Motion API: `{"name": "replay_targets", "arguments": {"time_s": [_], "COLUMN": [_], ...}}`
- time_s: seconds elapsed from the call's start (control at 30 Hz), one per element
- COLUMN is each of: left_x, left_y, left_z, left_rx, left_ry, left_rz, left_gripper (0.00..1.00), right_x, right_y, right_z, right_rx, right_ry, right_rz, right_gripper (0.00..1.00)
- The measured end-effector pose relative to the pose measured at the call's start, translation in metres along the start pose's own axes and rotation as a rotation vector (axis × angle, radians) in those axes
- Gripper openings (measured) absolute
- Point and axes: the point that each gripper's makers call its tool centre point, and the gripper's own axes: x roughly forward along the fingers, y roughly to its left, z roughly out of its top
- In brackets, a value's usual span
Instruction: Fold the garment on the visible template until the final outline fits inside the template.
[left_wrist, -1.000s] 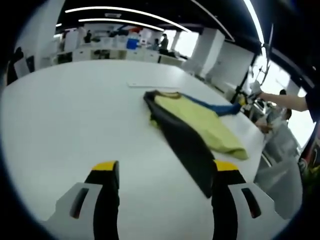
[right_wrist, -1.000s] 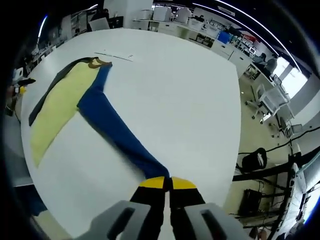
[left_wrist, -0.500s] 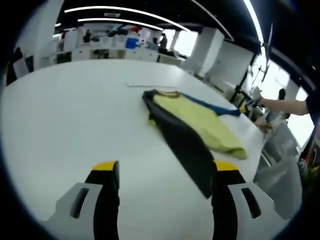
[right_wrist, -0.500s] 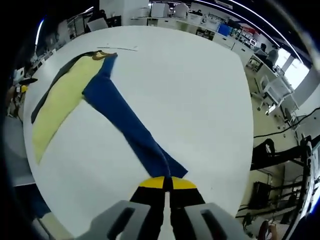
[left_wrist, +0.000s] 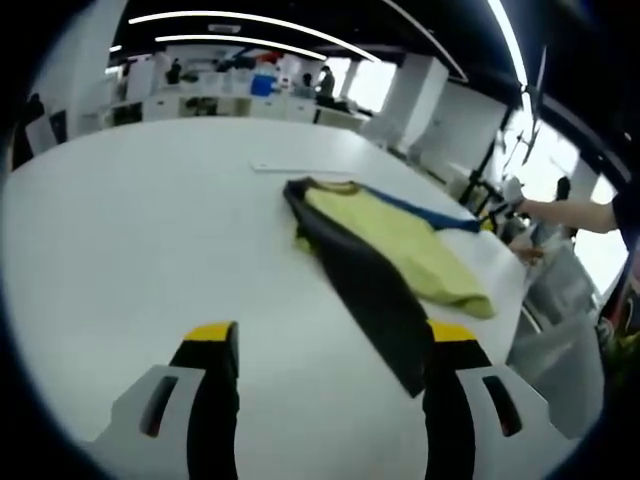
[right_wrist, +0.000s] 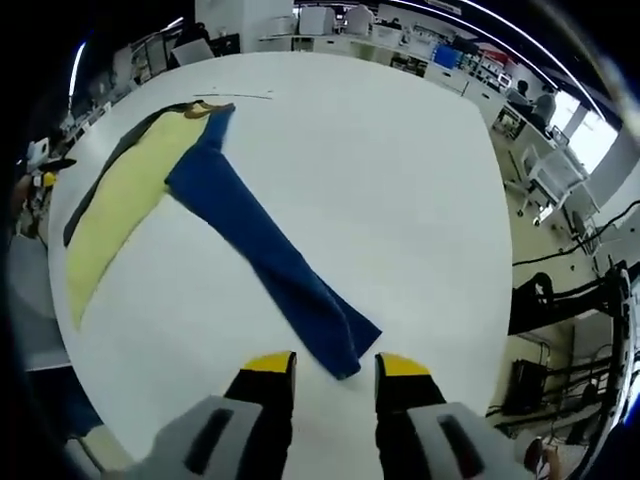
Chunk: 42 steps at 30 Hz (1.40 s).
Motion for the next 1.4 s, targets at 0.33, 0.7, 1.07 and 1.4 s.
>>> {"name": "replay_targets", "arguments": {"time_s": [0.33,0.7,1.07,1.4], "left_x": [0.001,0.003,0.001,0.001], "left_y": [0.002,-0.002,0.000,0.003], "left_z": [0.000,-0.002,-0.003,-0.011], "left_rx": [-0.002,-0.003,-0.005,-0.022], "left_ry": [0.003,0.010,0.017,0.039], "left_rz": [-0.002,0.000,0.013,0.026], "left_gripper": [0.71,0.71,0.71,0.71], "right_x": [-0.010,-0.009,0.008,0.026], "right_y": [-0.019,-0.057,-0.071,-0.064], "right_z": [0.018,0.020,0.018,0.010], "right_rx": [0.100,0.102,0.073,0.074], "right_ry": [-0.114,-0.121,-0.073,-0.038], "right_rz": [-0.012,-0.018,-0.010,0.016], "right_gripper": [0.49,0.34,0.22,0.19]}}
